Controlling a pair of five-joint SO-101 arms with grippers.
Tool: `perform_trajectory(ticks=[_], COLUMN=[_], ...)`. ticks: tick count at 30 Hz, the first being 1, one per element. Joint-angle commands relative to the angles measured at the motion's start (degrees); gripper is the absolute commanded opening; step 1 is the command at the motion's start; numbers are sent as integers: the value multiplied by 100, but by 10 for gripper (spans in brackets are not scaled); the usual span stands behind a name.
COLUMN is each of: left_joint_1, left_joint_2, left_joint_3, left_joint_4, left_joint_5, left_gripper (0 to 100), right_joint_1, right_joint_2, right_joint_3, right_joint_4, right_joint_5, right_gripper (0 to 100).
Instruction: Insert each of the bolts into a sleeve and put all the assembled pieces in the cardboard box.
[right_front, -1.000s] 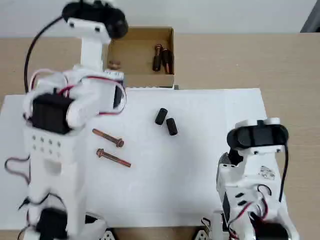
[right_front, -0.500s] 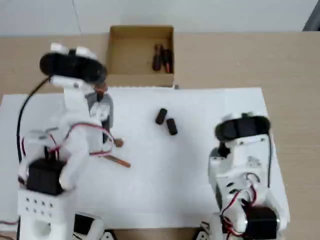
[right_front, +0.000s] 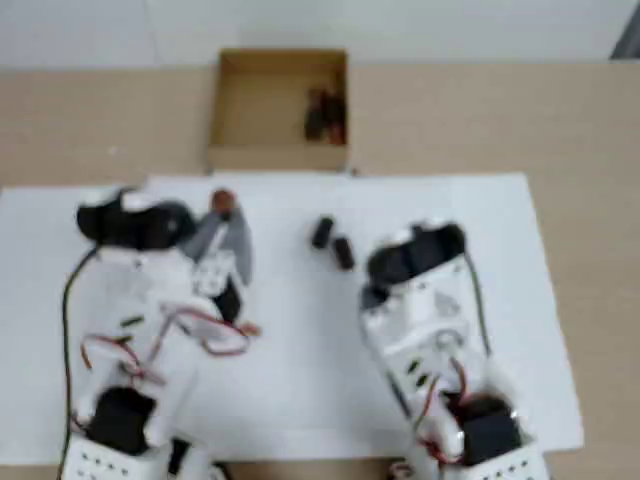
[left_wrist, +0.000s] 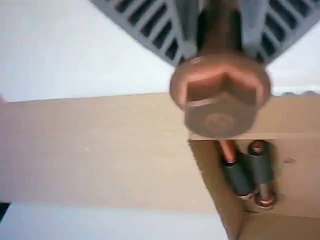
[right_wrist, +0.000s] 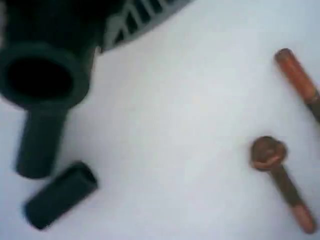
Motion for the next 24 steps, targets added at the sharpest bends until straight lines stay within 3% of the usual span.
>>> perform_trajectory(ticks=[1, 7, 14, 24], left_joint_1=[44, 123, 800, 1108], left_joint_2=[-273, -316, -316, -316], left_joint_3=[4, 4, -13, 4], left_joint_4=[-176, -193, -193, -141], left_joint_5=[501, 1143, 1618, 1679], left_gripper=[5, 5, 5, 5], right_joint_1=[-400, -1095, -1851, -1930], right_joint_2=[-48, -40, -40, -40], right_joint_3=[53, 193, 167, 158], right_joint_4=[-338, -374, -374, -760], right_joint_5=[-44, -44, 149, 598], right_gripper=[3, 3, 3, 3])
